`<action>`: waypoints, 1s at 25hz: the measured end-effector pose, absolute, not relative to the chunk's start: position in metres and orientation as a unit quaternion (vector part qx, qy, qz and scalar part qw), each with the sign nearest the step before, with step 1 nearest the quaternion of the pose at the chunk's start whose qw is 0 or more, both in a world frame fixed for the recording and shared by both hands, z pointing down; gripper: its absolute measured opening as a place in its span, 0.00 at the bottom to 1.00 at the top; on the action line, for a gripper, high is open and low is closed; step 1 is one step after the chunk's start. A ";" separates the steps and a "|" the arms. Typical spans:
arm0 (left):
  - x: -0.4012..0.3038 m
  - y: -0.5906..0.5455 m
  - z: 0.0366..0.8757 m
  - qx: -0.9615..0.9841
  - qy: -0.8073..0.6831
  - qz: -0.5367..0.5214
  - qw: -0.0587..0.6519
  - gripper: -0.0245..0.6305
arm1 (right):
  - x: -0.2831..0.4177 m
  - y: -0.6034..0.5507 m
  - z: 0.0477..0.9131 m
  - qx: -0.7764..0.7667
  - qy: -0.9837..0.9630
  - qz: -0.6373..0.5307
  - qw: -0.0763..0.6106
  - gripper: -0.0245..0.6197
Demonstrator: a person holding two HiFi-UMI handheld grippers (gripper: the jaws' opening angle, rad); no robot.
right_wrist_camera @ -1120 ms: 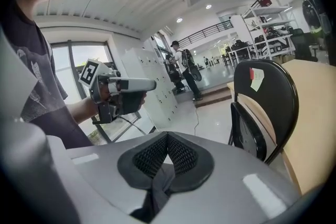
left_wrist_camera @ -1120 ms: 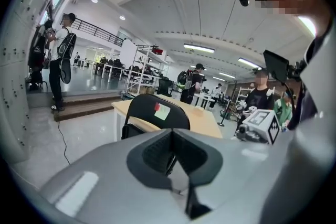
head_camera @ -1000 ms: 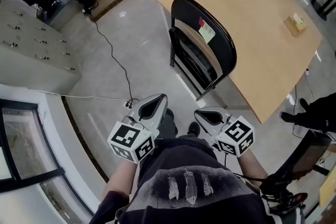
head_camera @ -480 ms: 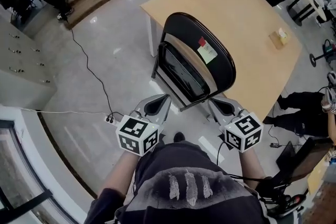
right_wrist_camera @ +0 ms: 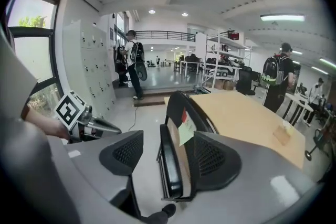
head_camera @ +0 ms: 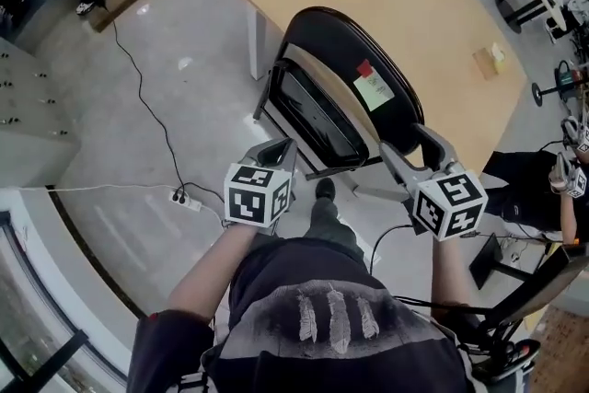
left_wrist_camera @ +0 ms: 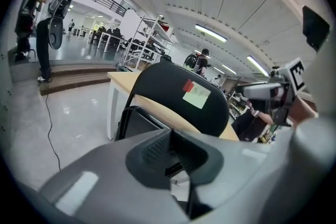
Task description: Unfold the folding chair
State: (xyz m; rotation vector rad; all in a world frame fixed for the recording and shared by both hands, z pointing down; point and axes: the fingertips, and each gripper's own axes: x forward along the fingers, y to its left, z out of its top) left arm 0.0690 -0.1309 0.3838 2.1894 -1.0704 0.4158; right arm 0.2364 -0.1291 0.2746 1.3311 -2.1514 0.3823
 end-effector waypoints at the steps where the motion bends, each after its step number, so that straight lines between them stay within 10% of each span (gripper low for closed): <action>1: 0.074 -0.139 0.388 0.833 -0.411 0.160 0.334 0.07 | 0.242 -0.146 0.270 0.499 -0.806 0.134 0.289 0.52; 3: 0.089 -0.153 0.397 0.824 -0.412 0.162 0.353 0.26 | 0.251 -0.180 0.265 0.490 -0.810 0.116 0.301 0.55; 7: 0.124 -0.177 0.425 0.804 -0.431 0.170 0.372 0.28 | 0.263 -0.235 0.285 0.444 -0.816 0.125 0.348 0.57; 11: 0.153 -0.209 0.457 0.766 -0.453 0.142 0.433 0.62 | 0.258 -0.264 0.324 0.370 -0.817 0.159 0.412 0.66; 17: 0.184 -0.234 0.503 0.727 -0.453 0.162 0.490 0.67 | 0.244 -0.262 0.351 0.298 -0.810 0.173 0.474 0.64; 25: 0.199 -0.242 0.539 0.697 -0.447 0.184 0.529 0.66 | 0.241 -0.258 0.372 0.270 -0.761 0.167 0.566 0.27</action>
